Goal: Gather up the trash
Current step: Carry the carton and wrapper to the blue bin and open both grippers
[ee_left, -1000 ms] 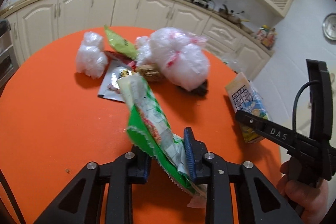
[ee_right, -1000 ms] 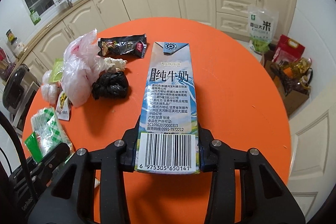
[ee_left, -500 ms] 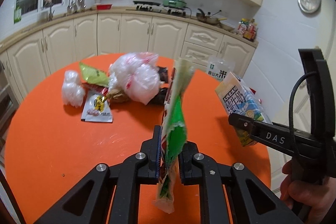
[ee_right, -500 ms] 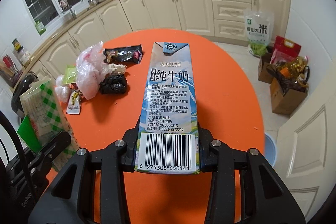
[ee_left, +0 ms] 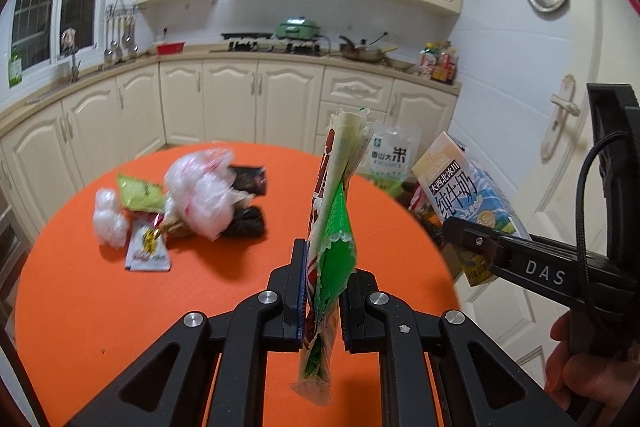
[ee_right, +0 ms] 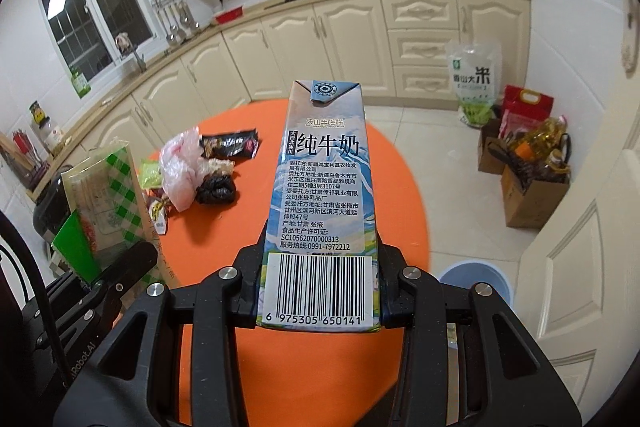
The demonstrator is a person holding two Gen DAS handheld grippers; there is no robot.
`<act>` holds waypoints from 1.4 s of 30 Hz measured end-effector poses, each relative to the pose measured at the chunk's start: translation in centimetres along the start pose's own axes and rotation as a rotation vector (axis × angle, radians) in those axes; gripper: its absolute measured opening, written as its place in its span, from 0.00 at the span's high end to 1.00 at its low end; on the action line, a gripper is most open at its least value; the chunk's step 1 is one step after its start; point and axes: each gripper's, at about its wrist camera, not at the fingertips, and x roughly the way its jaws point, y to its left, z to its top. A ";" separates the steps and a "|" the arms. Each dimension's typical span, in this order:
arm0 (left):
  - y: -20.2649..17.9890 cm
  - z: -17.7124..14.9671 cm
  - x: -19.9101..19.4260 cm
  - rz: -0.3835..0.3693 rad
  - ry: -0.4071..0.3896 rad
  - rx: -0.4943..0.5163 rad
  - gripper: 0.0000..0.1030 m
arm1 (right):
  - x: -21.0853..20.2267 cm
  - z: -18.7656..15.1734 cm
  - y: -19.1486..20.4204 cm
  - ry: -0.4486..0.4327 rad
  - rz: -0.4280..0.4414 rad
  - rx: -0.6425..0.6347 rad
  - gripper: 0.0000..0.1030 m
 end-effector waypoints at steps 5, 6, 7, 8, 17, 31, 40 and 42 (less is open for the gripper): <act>-3.6 0.2 -0.6 -0.041 -0.026 0.044 0.91 | -3.1 0.5 -2.0 -0.054 -0.024 0.020 0.64; -4.5 0.3 -0.5 -0.057 -0.029 0.054 0.91 | -3.9 0.6 -2.7 -0.067 -0.036 0.026 0.64; -5.4 0.5 -0.8 -0.068 -0.030 0.061 0.91 | -4.5 0.6 -3.3 -0.076 -0.045 0.032 0.64; -6.3 0.6 -0.8 -0.083 -0.031 0.070 0.91 | -5.1 0.6 -4.0 -0.086 -0.055 0.041 0.64; -14.3 0.6 1.5 -0.219 0.003 0.136 0.91 | -9.1 0.3 -12.1 -0.129 -0.172 0.140 0.64; -22.0 -1.6 12.7 -0.325 0.233 0.189 0.91 | -4.5 -2.6 -25.9 -0.001 -0.254 0.304 0.64; -24.2 -4.9 24.3 -0.269 0.460 0.169 0.91 | 4.7 -6.0 -31.3 0.180 -0.202 0.387 0.64; -24.9 -5.1 26.7 -0.259 0.497 0.163 0.91 | 6.9 -6.5 -32.2 0.215 -0.186 0.402 0.64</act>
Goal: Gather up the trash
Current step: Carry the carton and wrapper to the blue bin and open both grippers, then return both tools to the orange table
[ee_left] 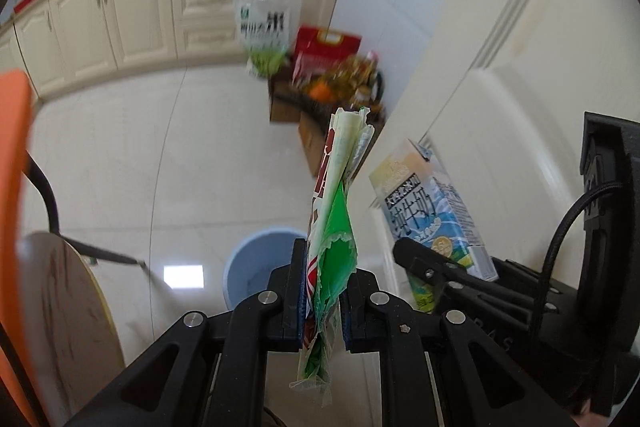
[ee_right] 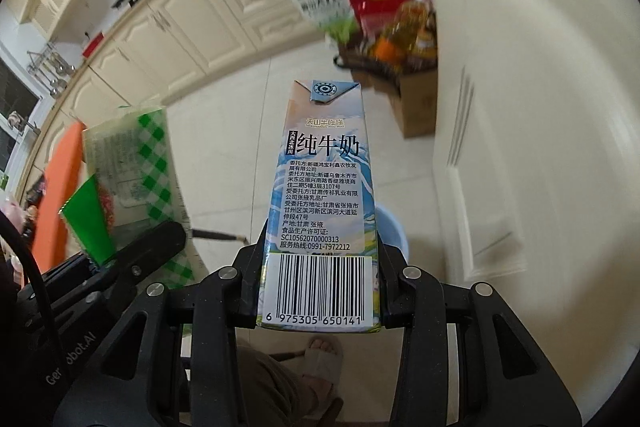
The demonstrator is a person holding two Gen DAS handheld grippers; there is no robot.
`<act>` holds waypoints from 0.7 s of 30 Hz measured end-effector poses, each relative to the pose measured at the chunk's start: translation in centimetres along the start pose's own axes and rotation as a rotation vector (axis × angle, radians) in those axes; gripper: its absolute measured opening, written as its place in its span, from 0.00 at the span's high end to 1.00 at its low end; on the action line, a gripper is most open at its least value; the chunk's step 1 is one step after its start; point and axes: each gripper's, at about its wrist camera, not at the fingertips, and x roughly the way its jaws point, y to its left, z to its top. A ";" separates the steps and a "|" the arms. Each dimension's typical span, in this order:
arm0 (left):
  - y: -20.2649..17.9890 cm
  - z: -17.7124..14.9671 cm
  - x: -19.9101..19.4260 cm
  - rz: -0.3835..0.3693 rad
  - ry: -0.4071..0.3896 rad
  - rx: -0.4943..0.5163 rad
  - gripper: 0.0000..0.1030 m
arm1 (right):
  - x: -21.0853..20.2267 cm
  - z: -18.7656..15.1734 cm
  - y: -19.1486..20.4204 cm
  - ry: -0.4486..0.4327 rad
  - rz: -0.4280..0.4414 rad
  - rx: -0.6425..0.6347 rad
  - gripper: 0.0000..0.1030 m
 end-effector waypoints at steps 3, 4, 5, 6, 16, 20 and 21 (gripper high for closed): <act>-0.2 1.9 3.6 0.008 0.049 -0.019 0.91 | 2.9 0.1 -0.5 0.045 0.011 0.016 0.63; 0.0 2.4 4.6 0.015 0.063 -0.025 0.91 | 3.5 -0.1 -0.9 0.055 0.014 0.021 0.63; 0.0 3.0 5.4 0.018 0.078 -0.032 0.90 | 4.2 -0.2 -1.1 0.066 0.015 0.030 0.63; -0.2 3.7 6.4 0.020 0.091 -0.040 0.89 | 5.0 -0.2 -1.5 0.080 0.015 0.036 0.63; -0.2 6.6 9.1 0.099 0.100 -0.046 0.29 | 6.8 -0.4 -3.8 0.093 -0.010 0.124 0.27; -1.5 5.6 8.4 0.132 0.092 -0.036 0.17 | 5.5 -0.6 -4.5 0.067 -0.049 0.149 0.03; -2.2 5.4 8.1 0.149 0.080 -0.018 0.15 | 5.1 -0.7 -4.7 0.065 -0.060 0.155 0.00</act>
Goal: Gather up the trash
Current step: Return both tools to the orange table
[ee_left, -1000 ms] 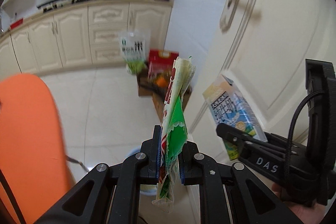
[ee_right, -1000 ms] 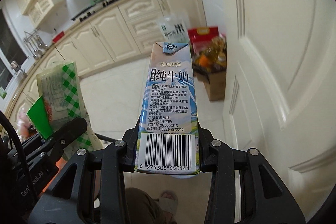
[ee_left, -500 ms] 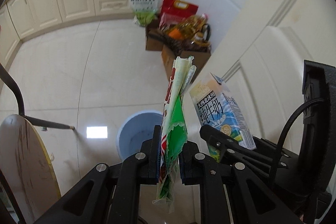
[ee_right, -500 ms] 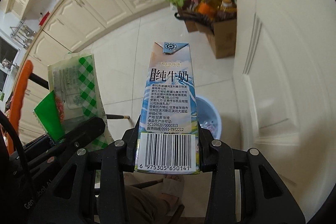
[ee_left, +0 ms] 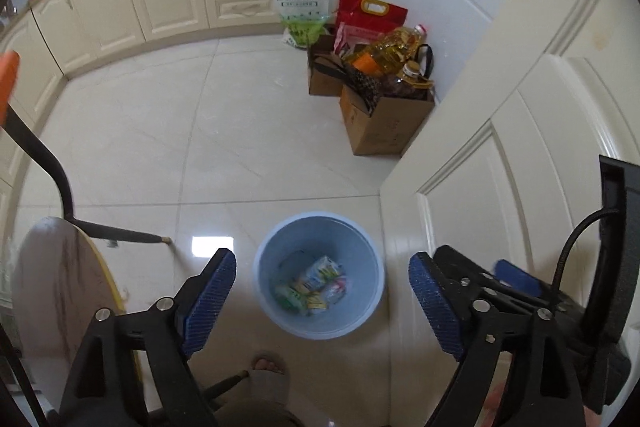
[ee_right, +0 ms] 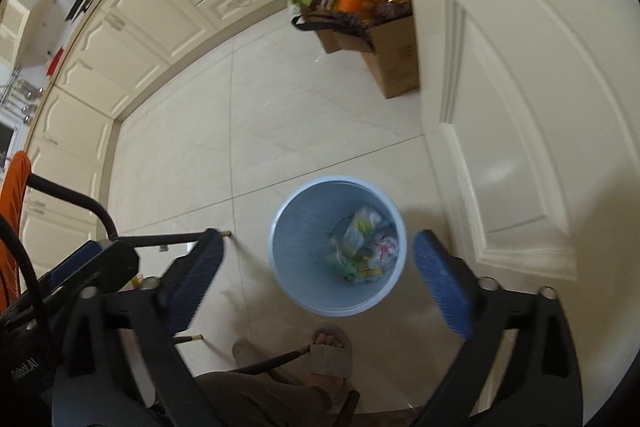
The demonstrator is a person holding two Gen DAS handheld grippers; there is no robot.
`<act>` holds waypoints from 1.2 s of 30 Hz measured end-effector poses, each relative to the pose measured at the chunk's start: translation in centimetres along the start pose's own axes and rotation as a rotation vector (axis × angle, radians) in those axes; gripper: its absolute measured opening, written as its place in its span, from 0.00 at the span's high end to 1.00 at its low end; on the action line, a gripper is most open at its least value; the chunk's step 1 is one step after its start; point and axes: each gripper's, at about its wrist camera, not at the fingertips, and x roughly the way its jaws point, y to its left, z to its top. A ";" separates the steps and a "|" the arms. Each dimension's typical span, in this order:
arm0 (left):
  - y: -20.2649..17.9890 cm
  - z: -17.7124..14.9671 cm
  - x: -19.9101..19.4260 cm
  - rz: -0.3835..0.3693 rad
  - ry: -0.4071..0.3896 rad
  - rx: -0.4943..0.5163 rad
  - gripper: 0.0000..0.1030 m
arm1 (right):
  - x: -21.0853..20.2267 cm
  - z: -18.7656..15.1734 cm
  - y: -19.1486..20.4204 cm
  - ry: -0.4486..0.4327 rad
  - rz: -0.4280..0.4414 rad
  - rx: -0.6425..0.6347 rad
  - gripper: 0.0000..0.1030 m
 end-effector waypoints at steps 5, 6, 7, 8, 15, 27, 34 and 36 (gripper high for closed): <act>-2.2 -2.5 -3.5 0.026 -0.071 0.051 0.13 | -2.4 -0.4 -0.3 -0.032 0.006 0.029 0.00; -2.5 -2.9 -4.5 0.030 -0.093 0.053 0.13 | -3.1 -0.6 -0.1 -0.041 0.013 0.031 0.00; -2.6 -3.3 -5.4 0.029 -0.112 0.053 0.13 | -3.9 -0.9 0.1 -0.052 0.017 0.032 0.00; -2.6 -3.7 -6.5 0.027 -0.134 0.050 0.13 | -4.8 -1.1 0.4 -0.066 0.022 0.031 0.00; -0.4 -7.3 -15.2 0.037 -0.310 0.011 0.13 | -11.9 -2.3 3.8 -0.182 0.052 -0.015 0.00; 6.8 -19.9 -28.8 0.115 -0.534 -0.109 0.08 | -23.8 -6.8 16.5 -0.378 0.116 -0.229 0.00; 9.3 -28.1 -34.9 0.208 -0.647 -0.188 0.03 | -28.2 -11.3 24.7 -0.468 0.134 -0.370 0.00; 9.0 -30.3 -35.8 0.239 -0.667 -0.203 0.02 | -29.2 -12.7 27.2 -0.493 0.130 -0.422 0.00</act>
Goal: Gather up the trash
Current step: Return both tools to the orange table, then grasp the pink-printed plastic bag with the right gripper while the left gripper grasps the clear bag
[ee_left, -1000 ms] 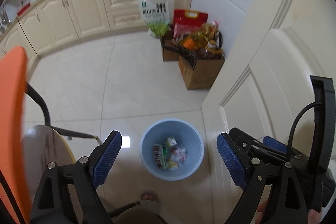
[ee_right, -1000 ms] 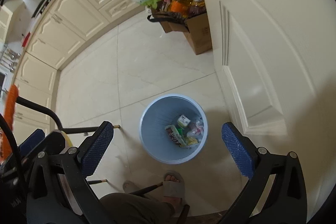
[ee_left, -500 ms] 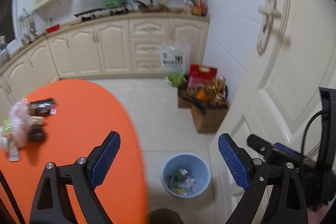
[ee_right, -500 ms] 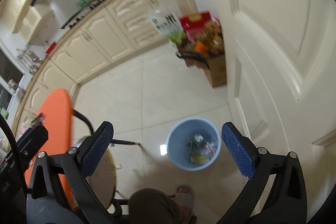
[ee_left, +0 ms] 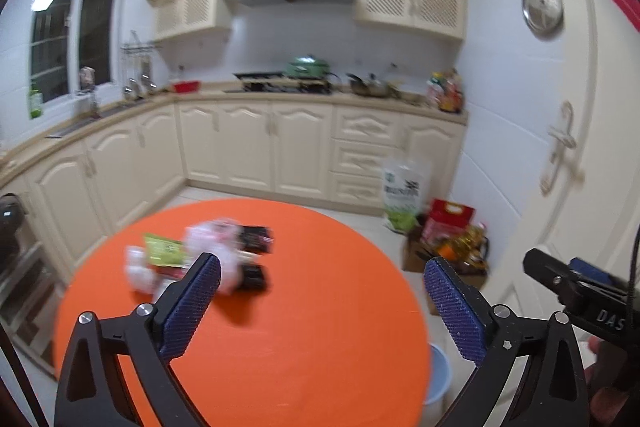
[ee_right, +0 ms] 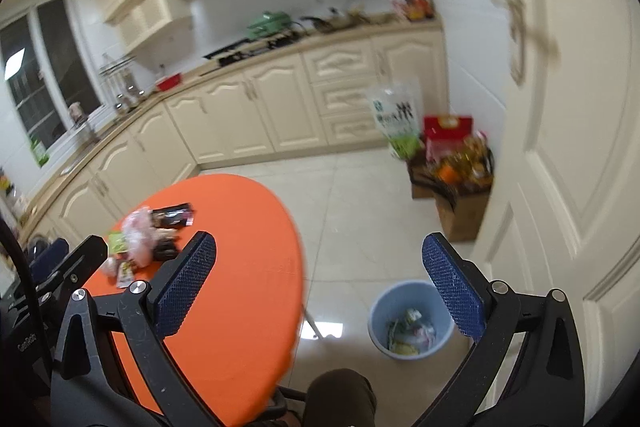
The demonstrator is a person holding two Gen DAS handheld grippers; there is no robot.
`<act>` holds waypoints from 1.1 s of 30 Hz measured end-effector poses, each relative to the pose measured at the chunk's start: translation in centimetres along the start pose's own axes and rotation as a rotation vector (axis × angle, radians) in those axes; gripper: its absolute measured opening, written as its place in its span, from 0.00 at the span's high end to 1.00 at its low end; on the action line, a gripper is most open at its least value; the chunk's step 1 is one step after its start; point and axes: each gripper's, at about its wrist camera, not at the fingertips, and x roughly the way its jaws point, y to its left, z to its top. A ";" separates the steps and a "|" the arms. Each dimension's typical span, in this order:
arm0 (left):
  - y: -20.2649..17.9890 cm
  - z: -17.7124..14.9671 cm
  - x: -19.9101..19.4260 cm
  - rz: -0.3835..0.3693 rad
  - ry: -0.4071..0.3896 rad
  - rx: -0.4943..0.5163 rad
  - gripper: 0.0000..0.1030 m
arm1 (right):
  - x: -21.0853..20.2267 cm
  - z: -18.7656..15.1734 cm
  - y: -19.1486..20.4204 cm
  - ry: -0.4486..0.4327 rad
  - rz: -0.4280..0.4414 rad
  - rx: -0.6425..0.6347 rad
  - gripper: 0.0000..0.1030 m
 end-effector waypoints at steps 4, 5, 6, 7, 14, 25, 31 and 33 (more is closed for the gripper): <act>2.4 -2.2 -4.4 0.071 -0.030 -0.036 0.01 | -1.7 -0.1 5.6 -0.030 0.020 -0.100 0.00; 2.5 -2.5 -5.1 0.085 -0.034 -0.043 0.01 | -2.0 -0.2 7.2 -0.039 0.023 -0.131 0.00; 3.1 -3.1 -6.1 0.107 -0.037 -0.054 0.01 | -2.4 -0.3 8.7 -0.045 0.030 -0.157 0.00; 3.6 -3.6 -7.0 0.129 -0.042 -0.065 0.01 | -2.5 -0.5 9.7 -0.049 0.041 -0.174 0.00; 5.0 -6.8 -13.3 0.217 -0.071 -0.140 0.01 | -3.6 -2.3 17.3 -0.064 0.130 -0.298 0.00; 5.0 -9.5 -17.3 0.275 -0.052 -0.212 0.01 | -2.4 -3.5 20.6 -0.038 0.183 -0.347 0.00; 5.3 -7.9 -15.6 0.282 -0.012 -0.220 0.01 | -0.5 -3.7 21.0 0.005 0.197 -0.352 0.00; 5.8 -6.2 -14.0 0.284 0.005 -0.221 0.01 | 0.6 -3.8 21.1 0.029 0.200 -0.352 0.00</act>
